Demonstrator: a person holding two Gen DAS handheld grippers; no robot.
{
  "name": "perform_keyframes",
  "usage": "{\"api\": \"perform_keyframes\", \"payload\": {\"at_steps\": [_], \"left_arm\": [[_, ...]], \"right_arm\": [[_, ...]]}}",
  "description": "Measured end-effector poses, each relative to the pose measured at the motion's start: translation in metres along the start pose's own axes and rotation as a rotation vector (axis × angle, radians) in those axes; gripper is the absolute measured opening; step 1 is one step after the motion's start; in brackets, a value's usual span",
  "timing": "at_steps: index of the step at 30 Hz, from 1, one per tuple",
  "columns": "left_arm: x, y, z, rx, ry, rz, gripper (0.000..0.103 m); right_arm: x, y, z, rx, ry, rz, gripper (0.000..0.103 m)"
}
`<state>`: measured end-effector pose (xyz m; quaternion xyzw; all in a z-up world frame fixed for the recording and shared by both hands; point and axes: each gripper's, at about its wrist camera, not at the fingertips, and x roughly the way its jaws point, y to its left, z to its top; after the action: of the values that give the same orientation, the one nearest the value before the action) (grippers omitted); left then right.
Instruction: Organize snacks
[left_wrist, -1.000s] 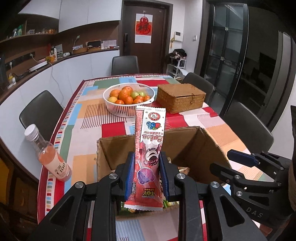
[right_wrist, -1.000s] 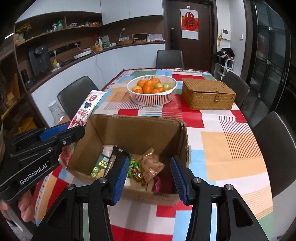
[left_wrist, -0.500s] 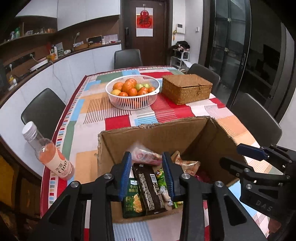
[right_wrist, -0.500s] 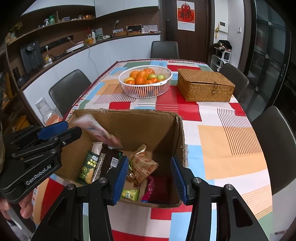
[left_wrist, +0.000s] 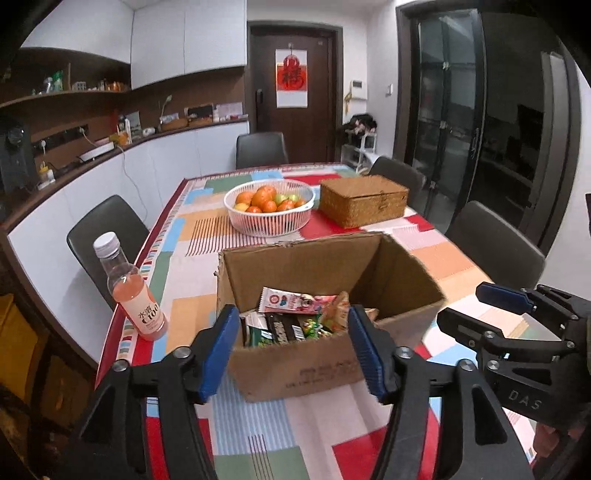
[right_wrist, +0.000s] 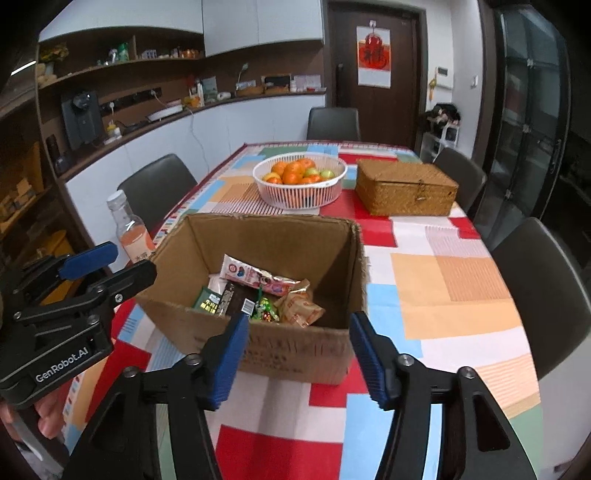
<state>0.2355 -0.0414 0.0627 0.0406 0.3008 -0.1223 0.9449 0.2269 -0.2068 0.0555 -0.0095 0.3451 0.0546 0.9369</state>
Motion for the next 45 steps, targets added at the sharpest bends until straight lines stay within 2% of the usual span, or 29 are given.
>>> {"api": "perform_keyframes", "payload": {"at_steps": [3,5,7,11,17,25,45], "left_arm": [[-0.022,-0.006,-0.012,-0.003,-0.052,0.019,0.079],[-0.034,-0.01,-0.022,0.0,-0.076,0.041,0.086],[-0.045,-0.012,-0.032,-0.005,-0.095,0.061,0.089],[-0.063,-0.014,-0.049,-0.021,-0.119,0.078,0.101],[-0.088,-0.02,-0.067,-0.023,-0.144,0.088,0.103],[-0.114,-0.025,-0.08,-0.011,-0.169,0.122,0.103],[-0.122,-0.026,-0.099,-0.035,-0.136,0.13,0.103]], "right_arm": [[-0.019,-0.003,-0.013,0.017,-0.042,-0.016,0.063],[-0.033,-0.005,-0.024,0.038,-0.073,-0.025,0.07],[-0.044,-0.006,-0.033,0.048,-0.103,-0.04,0.074],[-0.069,-0.005,-0.053,0.05,-0.161,-0.066,0.08],[-0.092,-0.001,-0.077,0.051,-0.201,-0.07,0.085],[-0.11,-0.002,-0.095,0.074,-0.217,-0.042,0.085],[-0.111,0.004,-0.113,0.056,-0.21,-0.008,0.085]]}}
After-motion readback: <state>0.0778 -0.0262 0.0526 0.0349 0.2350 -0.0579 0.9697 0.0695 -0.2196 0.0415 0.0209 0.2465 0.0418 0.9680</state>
